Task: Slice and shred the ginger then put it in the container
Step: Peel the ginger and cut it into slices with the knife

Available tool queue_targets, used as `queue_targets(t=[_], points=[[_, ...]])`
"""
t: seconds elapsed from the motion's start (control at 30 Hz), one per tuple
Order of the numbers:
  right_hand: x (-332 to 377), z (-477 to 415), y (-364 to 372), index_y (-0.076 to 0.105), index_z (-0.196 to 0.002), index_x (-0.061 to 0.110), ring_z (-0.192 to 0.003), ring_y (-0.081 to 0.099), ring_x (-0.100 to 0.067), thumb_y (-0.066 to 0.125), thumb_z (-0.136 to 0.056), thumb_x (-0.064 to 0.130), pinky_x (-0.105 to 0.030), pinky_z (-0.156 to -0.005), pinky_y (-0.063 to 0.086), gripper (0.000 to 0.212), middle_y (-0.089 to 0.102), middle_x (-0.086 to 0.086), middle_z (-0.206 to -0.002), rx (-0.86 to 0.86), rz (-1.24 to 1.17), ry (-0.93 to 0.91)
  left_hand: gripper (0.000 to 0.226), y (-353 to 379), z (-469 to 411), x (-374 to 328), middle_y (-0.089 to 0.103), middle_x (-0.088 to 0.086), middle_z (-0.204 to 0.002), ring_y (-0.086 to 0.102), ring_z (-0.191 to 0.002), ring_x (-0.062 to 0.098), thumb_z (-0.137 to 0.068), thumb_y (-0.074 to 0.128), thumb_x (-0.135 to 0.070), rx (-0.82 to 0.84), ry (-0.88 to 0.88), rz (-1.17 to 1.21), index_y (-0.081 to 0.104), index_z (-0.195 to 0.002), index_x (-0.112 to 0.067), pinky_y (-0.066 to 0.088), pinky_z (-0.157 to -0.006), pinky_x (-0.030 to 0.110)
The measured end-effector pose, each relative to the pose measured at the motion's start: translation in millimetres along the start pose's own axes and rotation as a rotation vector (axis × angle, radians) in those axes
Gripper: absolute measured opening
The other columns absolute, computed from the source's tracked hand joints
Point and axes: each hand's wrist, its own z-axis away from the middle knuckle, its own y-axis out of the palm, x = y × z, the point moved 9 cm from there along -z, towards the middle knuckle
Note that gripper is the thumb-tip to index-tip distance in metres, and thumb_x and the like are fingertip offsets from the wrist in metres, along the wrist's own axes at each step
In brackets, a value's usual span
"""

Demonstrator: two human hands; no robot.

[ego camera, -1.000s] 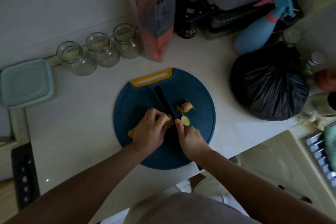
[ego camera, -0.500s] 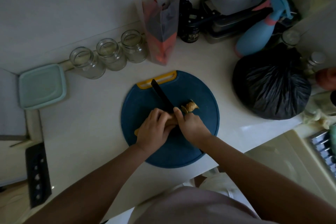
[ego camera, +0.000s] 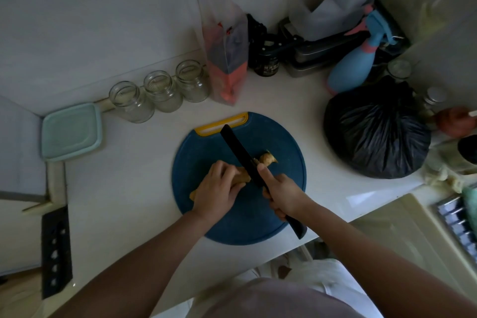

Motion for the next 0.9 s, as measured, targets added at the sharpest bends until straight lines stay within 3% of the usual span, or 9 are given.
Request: queue_targets(t=[0.3, 0.9], points=[[-6, 8, 3, 0.034, -0.066, 0.015, -0.034, 0.028, -0.011, 0.031, -0.094, 0.065, -0.021, -0.038, 0.028, 0.058, 0.031, 0.005, -0.043, 0.021, -0.087, 0.006, 0.038, -2, -3, -4, 0.052, 0.008, -0.090, 0.058, -0.080, 0.022, -0.076, 0.078, -0.020, 0.027, 0.029, -0.002, 0.045, -0.093, -0.016, 0.048, -0.060, 0.024], [-13, 3, 6, 0.036, -0.062, 0.015, -0.035, 0.029, -0.013, 0.023, -0.093, 0.071, -0.020, -0.040, 0.031, 0.065, 0.033, 0.001, -0.046, 0.133, -0.051, 0.152, 0.046, -4, -4, -11, 0.049, 0.009, -0.086, 0.055, -0.074, 0.022, -0.071, 0.082, -0.016, 0.024, 0.106, -0.035, 0.041, -0.092, -0.017, 0.047, -0.059, 0.024]])
